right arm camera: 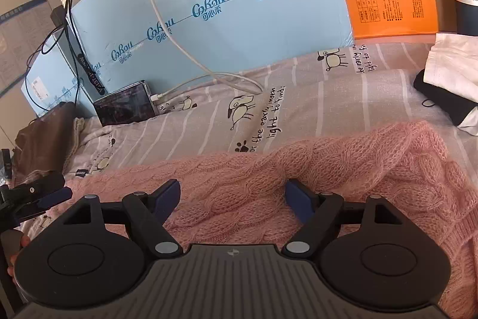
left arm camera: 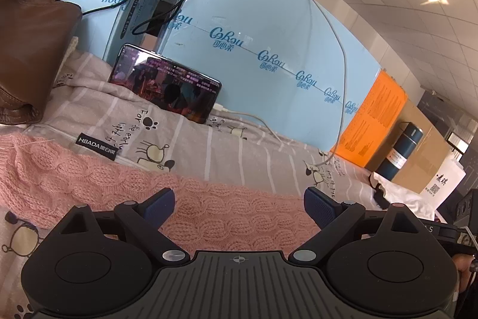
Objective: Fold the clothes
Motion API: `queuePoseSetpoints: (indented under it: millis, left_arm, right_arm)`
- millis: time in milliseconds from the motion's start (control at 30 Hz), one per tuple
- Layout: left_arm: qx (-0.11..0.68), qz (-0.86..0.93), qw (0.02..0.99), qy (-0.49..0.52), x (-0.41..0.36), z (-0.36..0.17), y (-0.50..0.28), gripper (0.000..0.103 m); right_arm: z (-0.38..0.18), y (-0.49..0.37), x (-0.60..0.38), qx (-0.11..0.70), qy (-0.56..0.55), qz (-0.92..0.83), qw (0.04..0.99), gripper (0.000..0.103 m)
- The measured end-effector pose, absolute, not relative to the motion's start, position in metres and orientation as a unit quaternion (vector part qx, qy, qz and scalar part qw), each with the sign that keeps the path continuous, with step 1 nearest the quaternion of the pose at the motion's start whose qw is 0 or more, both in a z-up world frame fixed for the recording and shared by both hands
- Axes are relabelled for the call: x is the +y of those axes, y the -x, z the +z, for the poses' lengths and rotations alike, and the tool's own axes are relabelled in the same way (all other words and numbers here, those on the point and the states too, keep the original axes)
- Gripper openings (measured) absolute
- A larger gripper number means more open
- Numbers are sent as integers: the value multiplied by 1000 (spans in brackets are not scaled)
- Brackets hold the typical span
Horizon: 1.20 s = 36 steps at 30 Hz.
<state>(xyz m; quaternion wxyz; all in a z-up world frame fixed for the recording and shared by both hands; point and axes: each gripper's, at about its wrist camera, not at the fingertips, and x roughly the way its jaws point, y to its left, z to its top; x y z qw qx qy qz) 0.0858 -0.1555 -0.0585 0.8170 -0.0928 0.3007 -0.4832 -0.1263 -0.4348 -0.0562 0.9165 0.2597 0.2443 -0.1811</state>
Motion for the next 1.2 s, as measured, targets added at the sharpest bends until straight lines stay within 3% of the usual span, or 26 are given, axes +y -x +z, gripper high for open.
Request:
queuePoseSetpoints:
  millis: [367,667,800,1067,1200]
  left_arm:
    - [296,-497,812,84,-158,-58,-82,96]
    - [300,-500,810,69,-162,-60,-80,96]
    - [298,-502,808,78,-160,-59,-82,96]
    - [255,-531,800,119,-147,-50,-77,95]
    - [231,-570,778,128,-136,-35,-65,98]
  right_arm:
    - [-30,146,-429,220,-196,-240,925,79]
    - [-55,142,-453,250,-216,-272,904,82]
    - [-36,163,-437,206,-212,-268,917,82]
    - [-11,240,-374,140,-56,-225,963,97]
    - [-12,269,-354,156,2,-206,966,97]
